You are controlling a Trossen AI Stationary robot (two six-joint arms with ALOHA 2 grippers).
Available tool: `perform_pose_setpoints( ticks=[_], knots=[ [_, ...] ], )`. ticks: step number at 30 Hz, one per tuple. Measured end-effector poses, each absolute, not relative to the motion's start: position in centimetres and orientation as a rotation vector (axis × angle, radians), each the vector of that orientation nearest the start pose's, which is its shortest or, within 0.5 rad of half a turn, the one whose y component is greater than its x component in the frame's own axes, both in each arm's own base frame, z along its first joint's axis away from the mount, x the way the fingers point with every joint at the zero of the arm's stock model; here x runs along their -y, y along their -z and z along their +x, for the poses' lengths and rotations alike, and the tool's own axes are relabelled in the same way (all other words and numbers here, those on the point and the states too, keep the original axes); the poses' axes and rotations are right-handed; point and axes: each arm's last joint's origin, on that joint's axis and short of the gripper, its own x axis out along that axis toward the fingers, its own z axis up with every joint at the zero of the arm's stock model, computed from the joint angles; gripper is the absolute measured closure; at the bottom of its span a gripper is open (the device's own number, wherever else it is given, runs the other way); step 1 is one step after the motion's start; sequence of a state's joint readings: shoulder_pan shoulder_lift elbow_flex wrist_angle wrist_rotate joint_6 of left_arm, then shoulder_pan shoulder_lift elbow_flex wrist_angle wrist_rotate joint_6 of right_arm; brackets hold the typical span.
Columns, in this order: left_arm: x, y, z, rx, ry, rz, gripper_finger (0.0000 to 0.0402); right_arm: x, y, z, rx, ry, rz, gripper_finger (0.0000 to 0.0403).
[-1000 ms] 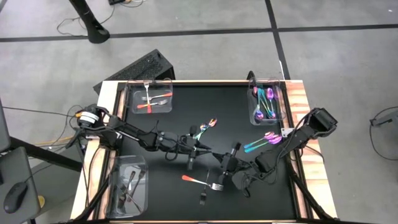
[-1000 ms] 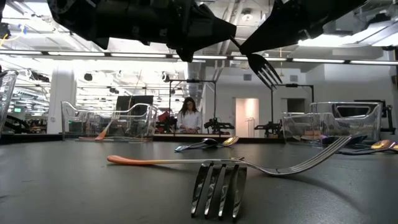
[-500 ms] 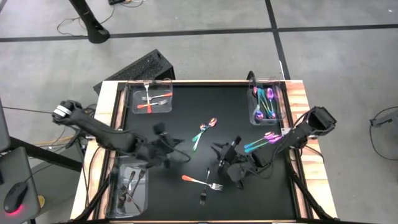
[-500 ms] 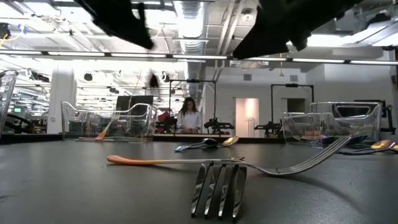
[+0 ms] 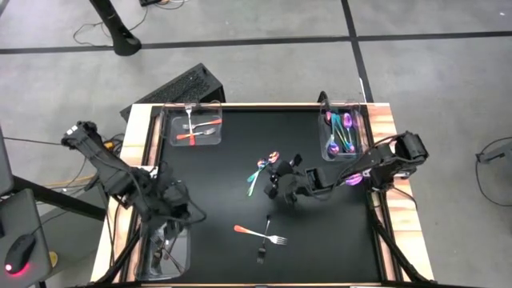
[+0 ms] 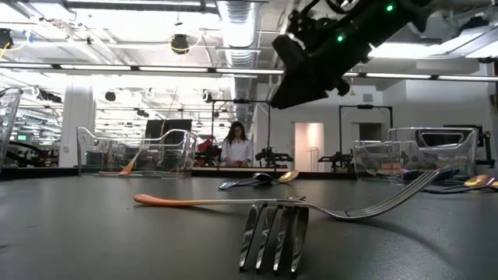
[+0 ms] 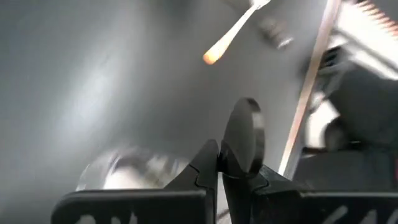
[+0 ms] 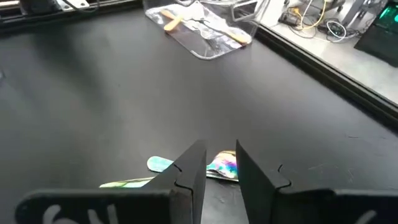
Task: Sort silverware by color (type)
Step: Put the black fork into the bottom transparent bin
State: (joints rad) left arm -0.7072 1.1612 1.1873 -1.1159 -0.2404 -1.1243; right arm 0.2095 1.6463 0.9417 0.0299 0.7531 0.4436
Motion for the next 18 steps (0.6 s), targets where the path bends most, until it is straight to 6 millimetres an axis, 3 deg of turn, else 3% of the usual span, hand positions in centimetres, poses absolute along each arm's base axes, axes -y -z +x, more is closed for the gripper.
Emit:
perform_pose_setpoints(
  ticks=[4, 10, 15, 18],
  knots=[
    [13.5, -31.5, 14.2, -1.195, -0.29, -0.517, 0.0401, -5.3, -19.8, 33.1, -0.484, 0.634, 0.091, 0.0294],
    [15.3, -29.2, 12.5, -1.306, -0.294, -0.582, 0.04, -5.5, -19.3, 32.6, -0.541, 0.638, 0.05, 0.0294],
    [16.0, -26.1, 12.4, -1.308, -0.268, -0.639, 0.0395, -5.5, -19.3, 32.6, -0.543, 0.641, 0.055, 0.0294],
    [16.1, -24.8, 12.5, -1.291, -0.238, -0.672, 0.037, -5.5, -19.3, 32.6, -0.543, 0.64, 0.056, 0.0294]
  ],
)
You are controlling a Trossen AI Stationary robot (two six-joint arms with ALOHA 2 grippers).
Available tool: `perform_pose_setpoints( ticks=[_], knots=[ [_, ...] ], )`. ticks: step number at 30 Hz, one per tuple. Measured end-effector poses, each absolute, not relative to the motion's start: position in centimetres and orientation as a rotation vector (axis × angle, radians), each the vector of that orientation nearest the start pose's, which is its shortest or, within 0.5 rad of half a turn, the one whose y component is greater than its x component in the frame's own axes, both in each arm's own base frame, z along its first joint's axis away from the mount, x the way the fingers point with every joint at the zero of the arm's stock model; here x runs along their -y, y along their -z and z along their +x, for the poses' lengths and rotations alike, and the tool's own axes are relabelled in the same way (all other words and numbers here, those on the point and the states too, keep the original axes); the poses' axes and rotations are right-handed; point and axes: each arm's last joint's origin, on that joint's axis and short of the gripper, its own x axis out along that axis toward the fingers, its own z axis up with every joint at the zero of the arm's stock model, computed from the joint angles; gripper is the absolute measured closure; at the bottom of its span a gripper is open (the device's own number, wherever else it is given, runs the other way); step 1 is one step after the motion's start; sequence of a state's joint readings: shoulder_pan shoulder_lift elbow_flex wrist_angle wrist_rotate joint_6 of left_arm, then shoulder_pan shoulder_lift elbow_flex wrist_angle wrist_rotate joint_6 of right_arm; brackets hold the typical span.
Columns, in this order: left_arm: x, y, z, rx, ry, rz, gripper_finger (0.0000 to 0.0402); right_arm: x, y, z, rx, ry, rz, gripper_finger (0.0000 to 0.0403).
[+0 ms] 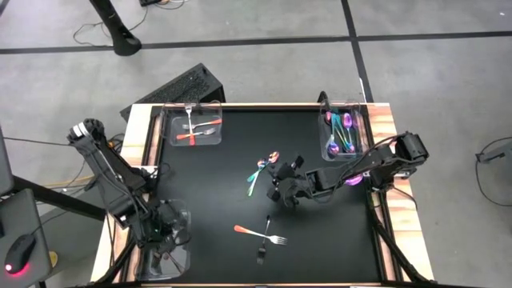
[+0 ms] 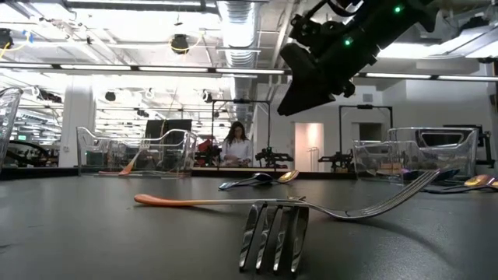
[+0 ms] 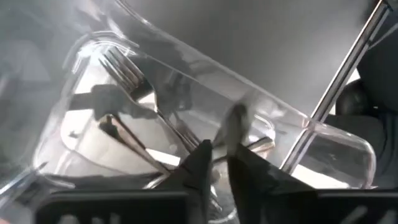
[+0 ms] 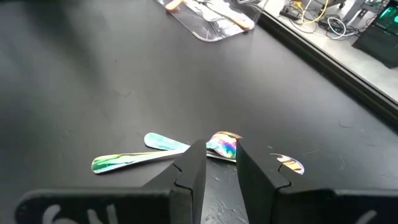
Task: Sort silverware by color (type)
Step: Put the black fork into the bottom transparent bin
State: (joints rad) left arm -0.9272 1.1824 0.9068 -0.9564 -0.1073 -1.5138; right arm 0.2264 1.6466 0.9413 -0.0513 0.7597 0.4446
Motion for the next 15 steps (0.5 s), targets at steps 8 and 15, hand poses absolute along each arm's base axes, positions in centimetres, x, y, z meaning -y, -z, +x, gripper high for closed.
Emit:
perform_pose_setpoints(
  ticks=[8, 15],
  knots=[
    [15.6, -22.8, 11.7, -1.419, -0.317, -0.723, 0.0247, -5.4, -19.2, 32.6, -0.546, 0.64, 0.056, 0.0294],
    [14.2, -25.3, 11.6, -1.375, -0.446, -0.776, 0.0197, -5.0, -18.9, 32.4, -0.586, 0.657, 0.034, 0.0294]
  ],
)
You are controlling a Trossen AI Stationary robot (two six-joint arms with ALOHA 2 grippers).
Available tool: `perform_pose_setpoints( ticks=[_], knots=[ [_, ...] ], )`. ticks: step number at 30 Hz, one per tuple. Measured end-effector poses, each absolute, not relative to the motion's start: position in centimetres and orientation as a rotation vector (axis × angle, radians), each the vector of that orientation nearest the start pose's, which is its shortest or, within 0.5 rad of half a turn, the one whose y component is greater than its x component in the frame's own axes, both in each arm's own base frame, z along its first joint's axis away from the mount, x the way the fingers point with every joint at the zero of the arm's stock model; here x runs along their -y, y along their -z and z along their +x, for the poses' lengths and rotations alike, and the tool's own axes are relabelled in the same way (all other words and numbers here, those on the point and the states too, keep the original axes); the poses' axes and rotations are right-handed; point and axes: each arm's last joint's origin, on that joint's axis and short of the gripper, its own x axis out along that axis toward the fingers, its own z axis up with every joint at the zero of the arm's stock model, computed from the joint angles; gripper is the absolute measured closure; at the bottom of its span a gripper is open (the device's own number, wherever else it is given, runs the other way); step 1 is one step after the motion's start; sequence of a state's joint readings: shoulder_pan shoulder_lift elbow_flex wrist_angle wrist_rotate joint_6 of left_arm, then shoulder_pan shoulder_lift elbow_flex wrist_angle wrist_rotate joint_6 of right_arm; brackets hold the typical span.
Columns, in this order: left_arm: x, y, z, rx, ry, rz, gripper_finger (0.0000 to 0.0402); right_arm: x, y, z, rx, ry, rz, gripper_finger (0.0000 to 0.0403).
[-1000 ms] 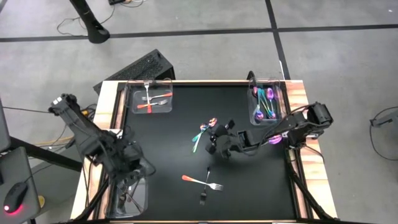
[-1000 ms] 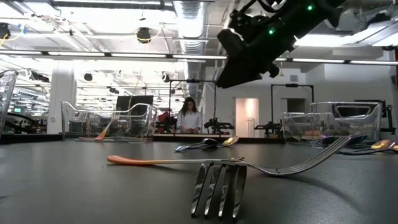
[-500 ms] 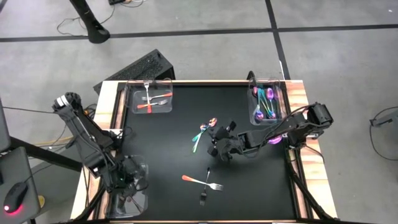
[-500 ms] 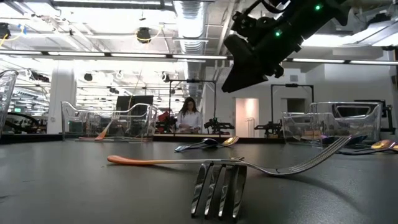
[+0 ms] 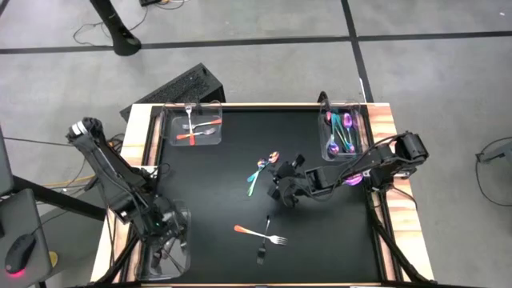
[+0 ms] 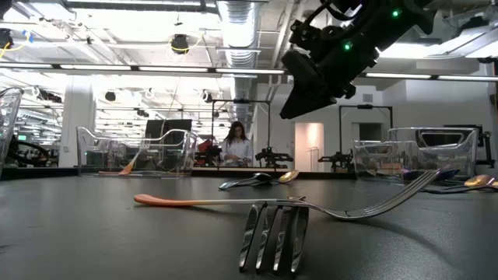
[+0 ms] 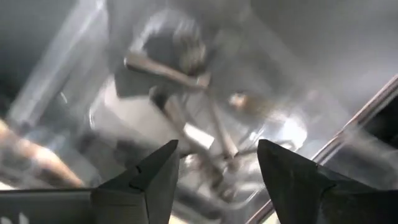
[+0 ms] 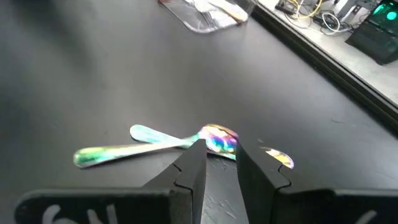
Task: Sort silverware by color (type)
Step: Put the black fork into the bottom transparent bin
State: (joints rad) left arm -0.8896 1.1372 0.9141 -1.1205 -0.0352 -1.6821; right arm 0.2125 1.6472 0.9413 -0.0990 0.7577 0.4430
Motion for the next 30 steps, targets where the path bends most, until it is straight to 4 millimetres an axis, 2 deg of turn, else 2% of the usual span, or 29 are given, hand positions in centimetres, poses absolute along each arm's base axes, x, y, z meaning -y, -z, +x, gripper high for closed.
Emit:
perform_pose_setpoints(
  ticks=[5, 8, 15, 19, 23, 30],
  knots=[
    [11.7, -29.0, 11.5, -0.999, -0.55, -0.694, 0.0198, -3.9, -18.6, 32.2, -0.632, 0.696, 0.017, 0.0294],
    [9.2, -29.4, 11.4, -0.764, -0.7, -0.587, 0.0205, -2.5, -18.1, 32.1, -0.631, 0.736, 0.031, 0.0294],
    [3.5, -28.2, 12.9, -0.782, -0.892, -0.491, 0.0227, 0.7, -15.6, 30.6, -0.672, 0.825, 0.102, 0.0294],
    [0.3, -27.9, 15.2, -0.735, -0.911, -0.42, 0.023, 1.7, -14.3, 29.7, -0.685, 0.804, 0.137, 0.0294],
    [-3.9, -27.3, 16.8, -0.73, -0.948, -0.385, 0.023, 2.7, -13.5, 29.2, -0.68, 0.8, 0.167, 0.0294],
    [-10.8, -24.7, 16.5, -0.776, -1.224, -0.38, 0.023, 3.2, -13.2, 29.0, -0.686, 0.777, 0.192, 0.0294]
  ],
)
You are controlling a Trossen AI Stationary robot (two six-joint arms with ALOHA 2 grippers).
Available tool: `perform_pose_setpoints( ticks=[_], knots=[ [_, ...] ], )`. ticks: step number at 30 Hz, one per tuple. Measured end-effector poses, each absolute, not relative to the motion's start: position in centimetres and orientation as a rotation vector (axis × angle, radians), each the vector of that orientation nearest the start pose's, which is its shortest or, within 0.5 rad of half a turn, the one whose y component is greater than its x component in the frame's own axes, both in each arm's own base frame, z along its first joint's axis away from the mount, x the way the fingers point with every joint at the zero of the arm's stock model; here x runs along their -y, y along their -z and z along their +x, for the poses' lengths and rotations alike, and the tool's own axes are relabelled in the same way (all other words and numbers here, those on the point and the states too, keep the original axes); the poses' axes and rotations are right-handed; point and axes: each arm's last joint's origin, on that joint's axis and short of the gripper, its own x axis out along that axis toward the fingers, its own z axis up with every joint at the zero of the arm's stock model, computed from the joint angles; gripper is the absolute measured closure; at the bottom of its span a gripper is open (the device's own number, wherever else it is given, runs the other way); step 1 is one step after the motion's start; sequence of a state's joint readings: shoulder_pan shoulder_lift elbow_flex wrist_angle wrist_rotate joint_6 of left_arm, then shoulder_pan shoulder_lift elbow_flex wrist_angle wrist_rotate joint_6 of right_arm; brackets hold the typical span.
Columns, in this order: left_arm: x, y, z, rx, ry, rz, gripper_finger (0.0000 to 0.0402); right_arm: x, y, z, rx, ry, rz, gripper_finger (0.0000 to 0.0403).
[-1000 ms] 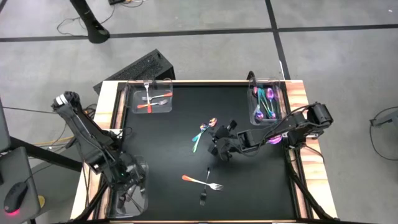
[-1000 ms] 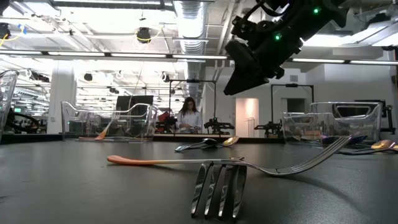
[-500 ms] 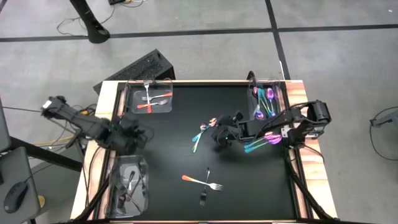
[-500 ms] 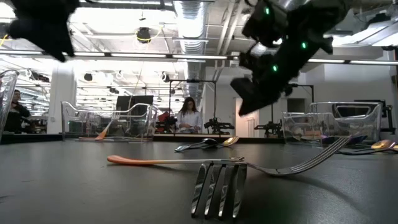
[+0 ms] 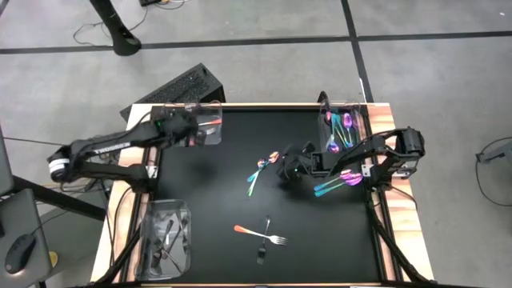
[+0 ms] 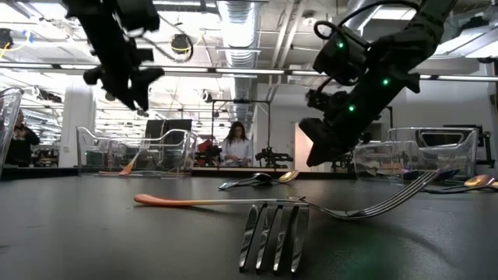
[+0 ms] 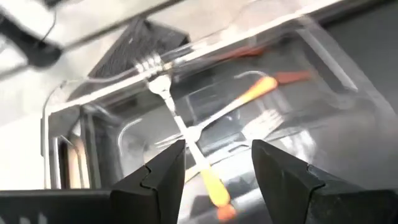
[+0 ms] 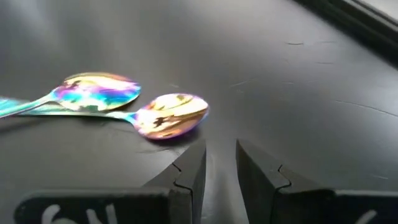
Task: Sort silverware by color (type)
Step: Put the black fork into the bottom transparent bin
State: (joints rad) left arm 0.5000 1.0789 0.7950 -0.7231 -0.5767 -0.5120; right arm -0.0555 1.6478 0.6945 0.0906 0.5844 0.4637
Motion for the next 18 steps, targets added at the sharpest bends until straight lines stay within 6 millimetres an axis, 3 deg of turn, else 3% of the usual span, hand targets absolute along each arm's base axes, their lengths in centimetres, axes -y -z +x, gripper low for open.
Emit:
perform_pose_setpoints(
  ticks=[6, 14, 18],
  knots=[
    [-14.9, -21.8, 16.6, -0.751, -1.299, -0.49, 0.023, 3.3, -13.1, 28.9, -0.722, 0.724, 0.173, 0.0294],
    [-18.5, -17.7, 16.3, -0.876, -1.502, -0.492, 0.023, 3.4, -13.0, 28.8, -0.745, 0.717, 0.175, 0.0294],
    [-20.3, -15.9, 16.2, -0.892, -1.496, -0.545, 0.023, 3.4, -13.1, 29.0, -0.716, 0.716, 0.189, 0.0294]
  ],
)
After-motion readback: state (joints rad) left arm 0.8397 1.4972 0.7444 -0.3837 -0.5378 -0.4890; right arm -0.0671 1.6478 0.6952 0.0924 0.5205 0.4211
